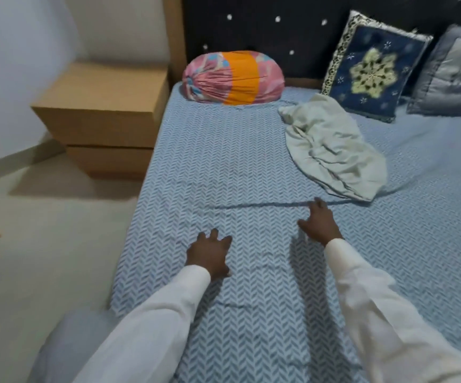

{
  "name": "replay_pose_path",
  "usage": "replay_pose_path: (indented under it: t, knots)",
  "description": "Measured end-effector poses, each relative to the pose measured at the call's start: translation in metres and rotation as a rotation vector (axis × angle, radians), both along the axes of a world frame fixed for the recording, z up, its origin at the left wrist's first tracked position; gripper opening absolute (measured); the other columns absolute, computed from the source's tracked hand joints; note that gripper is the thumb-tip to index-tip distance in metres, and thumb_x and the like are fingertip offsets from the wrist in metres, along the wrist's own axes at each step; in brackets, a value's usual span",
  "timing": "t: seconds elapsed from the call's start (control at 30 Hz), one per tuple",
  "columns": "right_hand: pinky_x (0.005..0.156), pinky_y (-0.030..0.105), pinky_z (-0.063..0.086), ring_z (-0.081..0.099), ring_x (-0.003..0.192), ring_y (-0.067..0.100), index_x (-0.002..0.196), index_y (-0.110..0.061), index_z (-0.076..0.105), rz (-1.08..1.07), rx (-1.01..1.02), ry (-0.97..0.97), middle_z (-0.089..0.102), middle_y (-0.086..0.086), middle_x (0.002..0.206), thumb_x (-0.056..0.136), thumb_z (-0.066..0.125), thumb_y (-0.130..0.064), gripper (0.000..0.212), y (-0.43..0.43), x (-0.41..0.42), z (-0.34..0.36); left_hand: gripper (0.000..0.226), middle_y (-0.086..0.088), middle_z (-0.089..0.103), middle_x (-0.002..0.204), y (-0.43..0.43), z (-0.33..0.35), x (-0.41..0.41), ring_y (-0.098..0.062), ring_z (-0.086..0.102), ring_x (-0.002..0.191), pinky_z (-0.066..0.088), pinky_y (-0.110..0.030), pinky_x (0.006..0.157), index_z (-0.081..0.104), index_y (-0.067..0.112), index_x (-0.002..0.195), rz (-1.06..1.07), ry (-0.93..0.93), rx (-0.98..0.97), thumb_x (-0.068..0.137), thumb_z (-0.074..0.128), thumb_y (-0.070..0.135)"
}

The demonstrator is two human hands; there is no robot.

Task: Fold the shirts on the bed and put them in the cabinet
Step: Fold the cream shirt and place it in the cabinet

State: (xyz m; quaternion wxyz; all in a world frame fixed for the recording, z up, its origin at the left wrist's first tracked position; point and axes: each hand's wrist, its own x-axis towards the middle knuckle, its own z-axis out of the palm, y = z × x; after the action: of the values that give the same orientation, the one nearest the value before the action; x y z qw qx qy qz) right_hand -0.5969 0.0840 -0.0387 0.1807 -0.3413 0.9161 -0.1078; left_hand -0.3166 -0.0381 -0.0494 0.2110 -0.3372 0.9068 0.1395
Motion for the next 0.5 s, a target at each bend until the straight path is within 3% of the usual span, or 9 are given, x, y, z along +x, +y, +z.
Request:
replay_pose_path:
  t: [0.2, 0.27, 0.37, 0.5]
  knots:
    - [0.115, 0.049, 0.028, 0.005, 0.149, 0.034, 0.146, -0.014, 0.037, -0.141, 0.281, 0.197, 0.004, 0.006, 0.163, 0.088, 0.064, -0.031, 0.066, -0.008, -0.09, -0.009, 0.09, -0.006, 0.021, 0.151, -0.007, -0.008, -0.006, -0.045, 0.024, 0.135, 0.049, -0.052, 0.093, 0.029, 0.038, 0.14, 0.024, -0.007, -0.004, 0.067, 0.078, 0.058]
    - [0.112, 0.051, 0.033, 0.017, 0.145, 0.034, 0.142, -0.01, 0.042, -0.176, 0.349, 0.176, 0.023, 0.009, 0.156, 0.089, 0.063, -0.03, 0.06, -0.01, -0.105, -0.01, 0.091, -0.006, 0.02, 0.151, -0.007, -0.011, -0.009, -0.045, 0.023, 0.134, 0.05, -0.054, 0.091, 0.03, 0.038, 0.138, 0.043, -0.008, -0.001, 0.065, 0.08, 0.058]
    - [0.098, 0.046, 0.049, 0.055, 0.121, 0.033, 0.121, -0.006, 0.061, -0.16, 0.328, 0.195, 0.059, 0.014, 0.127, 0.09, 0.059, -0.023, 0.036, -0.016, -0.108, -0.009, 0.094, -0.005, 0.013, 0.156, -0.002, -0.01, -0.013, -0.046, 0.017, 0.137, 0.047, -0.057, 0.094, 0.025, 0.038, 0.143, 0.075, -0.023, -0.003, 0.069, 0.08, 0.053]
    - [0.092, 0.037, 0.05, 0.062, 0.111, 0.034, 0.107, -0.006, 0.068, 0.029, 0.193, 0.22, 0.065, 0.018, 0.117, 0.086, 0.06, -0.017, 0.025, -0.041, -0.08, -0.006, 0.094, -0.004, 0.001, 0.162, 0.006, -0.008, -0.011, -0.046, 0.005, 0.144, 0.039, -0.063, 0.101, 0.013, 0.037, 0.151, 0.075, -0.038, 0.009, 0.079, 0.073, 0.051]
